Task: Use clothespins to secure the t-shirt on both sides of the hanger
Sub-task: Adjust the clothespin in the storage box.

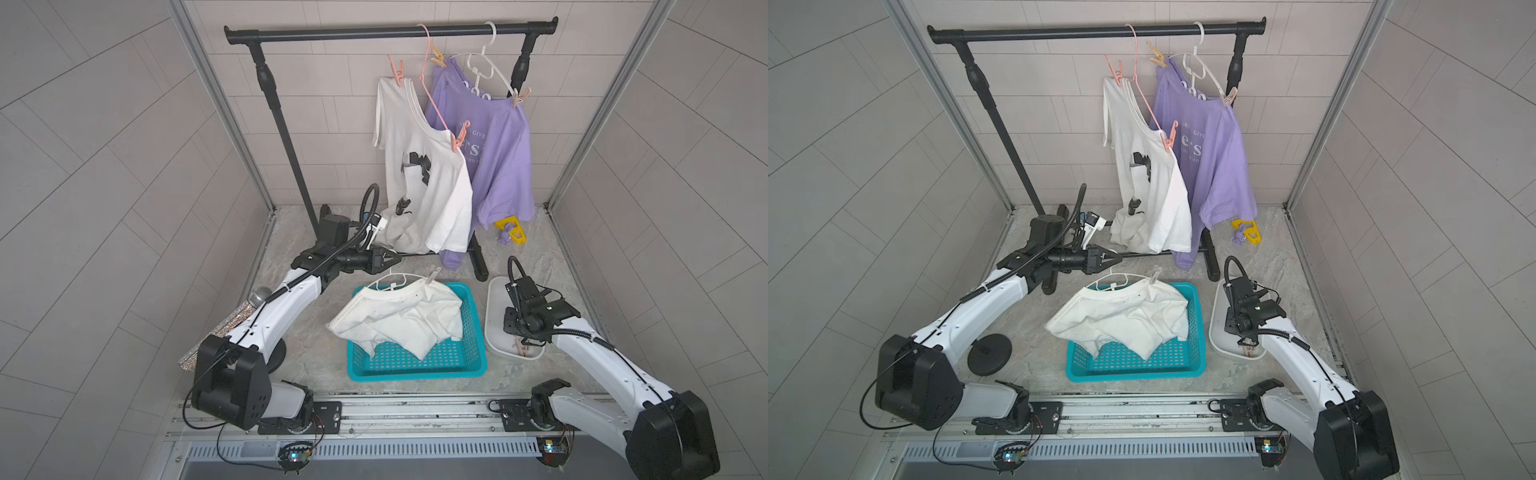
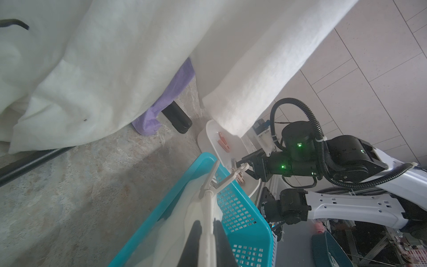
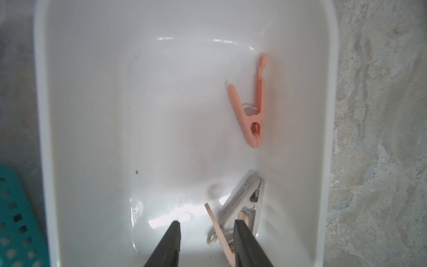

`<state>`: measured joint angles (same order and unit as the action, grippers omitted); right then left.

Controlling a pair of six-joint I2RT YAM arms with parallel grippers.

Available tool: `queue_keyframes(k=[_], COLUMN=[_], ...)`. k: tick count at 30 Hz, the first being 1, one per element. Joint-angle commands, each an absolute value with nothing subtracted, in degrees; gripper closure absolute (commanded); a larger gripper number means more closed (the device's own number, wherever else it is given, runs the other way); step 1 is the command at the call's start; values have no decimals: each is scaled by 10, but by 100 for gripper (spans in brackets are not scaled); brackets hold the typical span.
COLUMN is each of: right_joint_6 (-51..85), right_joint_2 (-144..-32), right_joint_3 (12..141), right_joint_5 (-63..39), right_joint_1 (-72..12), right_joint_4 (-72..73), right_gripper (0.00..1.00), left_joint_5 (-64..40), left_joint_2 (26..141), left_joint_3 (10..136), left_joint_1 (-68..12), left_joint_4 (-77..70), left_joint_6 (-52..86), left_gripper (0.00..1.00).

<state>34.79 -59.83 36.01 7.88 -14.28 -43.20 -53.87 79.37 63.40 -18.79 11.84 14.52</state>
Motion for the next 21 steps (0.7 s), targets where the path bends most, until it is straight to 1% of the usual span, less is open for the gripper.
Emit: queue_keyframes(k=[1, 10, 21], right_joint_6=[358, 356, 353], right_joint_2=[-613, -658, -671], right_joint_3=[340, 318, 308], right_joint_5=[92, 78, 82], right_joint_1=[-142, -142, -142], right_joint_4=[-424, -386, -368], right_gripper=[60, 61, 65], left_joint_5=[-546, -546, -547], left_joint_2=[779, 780, 780], left_joint_3=[630, 628, 627], left_joint_1=[-191, -199, -203], left_joint_4=[102, 101, 101], left_joint_6=[139, 136, 134], left_gripper=[100, 100, 100])
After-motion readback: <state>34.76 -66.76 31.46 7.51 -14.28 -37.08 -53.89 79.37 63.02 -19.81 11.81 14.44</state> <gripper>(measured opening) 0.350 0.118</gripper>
